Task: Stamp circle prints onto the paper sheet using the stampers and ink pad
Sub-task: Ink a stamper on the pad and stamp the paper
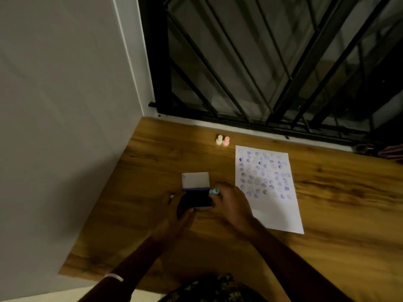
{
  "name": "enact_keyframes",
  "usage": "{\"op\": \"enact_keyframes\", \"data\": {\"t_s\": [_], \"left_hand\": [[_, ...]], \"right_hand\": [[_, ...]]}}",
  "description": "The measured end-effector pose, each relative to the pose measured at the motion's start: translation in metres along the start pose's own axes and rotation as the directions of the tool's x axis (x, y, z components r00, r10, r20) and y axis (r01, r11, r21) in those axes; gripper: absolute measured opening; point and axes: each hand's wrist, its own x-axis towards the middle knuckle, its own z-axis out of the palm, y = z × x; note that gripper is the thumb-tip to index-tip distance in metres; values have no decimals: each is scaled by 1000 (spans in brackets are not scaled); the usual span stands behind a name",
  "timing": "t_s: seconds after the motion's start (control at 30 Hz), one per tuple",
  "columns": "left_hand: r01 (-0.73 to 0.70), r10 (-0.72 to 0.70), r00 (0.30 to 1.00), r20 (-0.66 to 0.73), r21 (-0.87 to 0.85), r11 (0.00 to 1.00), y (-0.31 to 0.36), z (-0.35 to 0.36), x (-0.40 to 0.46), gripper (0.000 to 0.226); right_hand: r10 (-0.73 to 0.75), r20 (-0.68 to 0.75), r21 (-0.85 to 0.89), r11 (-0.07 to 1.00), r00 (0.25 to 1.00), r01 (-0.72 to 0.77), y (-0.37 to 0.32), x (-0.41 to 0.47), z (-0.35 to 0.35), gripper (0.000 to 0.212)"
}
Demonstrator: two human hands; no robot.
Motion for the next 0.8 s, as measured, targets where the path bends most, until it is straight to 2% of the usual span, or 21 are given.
{"op": "enact_keyframes", "data": {"t_s": [0.17, 0.37, 0.57, 0.8], "left_hand": [[-95, 94, 996, -9, -105, 990, 12, 10, -6, 51], [-361, 362, 932, -4, 59, 931, 91, 43, -1, 46], [-391, 356, 912, 203, 173, 904, 143, 82, 14, 56], [-446, 421, 895, 146, 275, 852, 139, 96, 14, 51]], "right_hand": [[108, -115, -115, 986, 988, -121, 55, -23, -39, 18], [237, -155, -178, 948, 959, -264, 95, -41, -67, 23], [261, -138, -179, 942, 955, -283, 103, -42, -71, 25], [243, -125, -216, 940, 962, -265, 105, -40, -71, 31]]}}
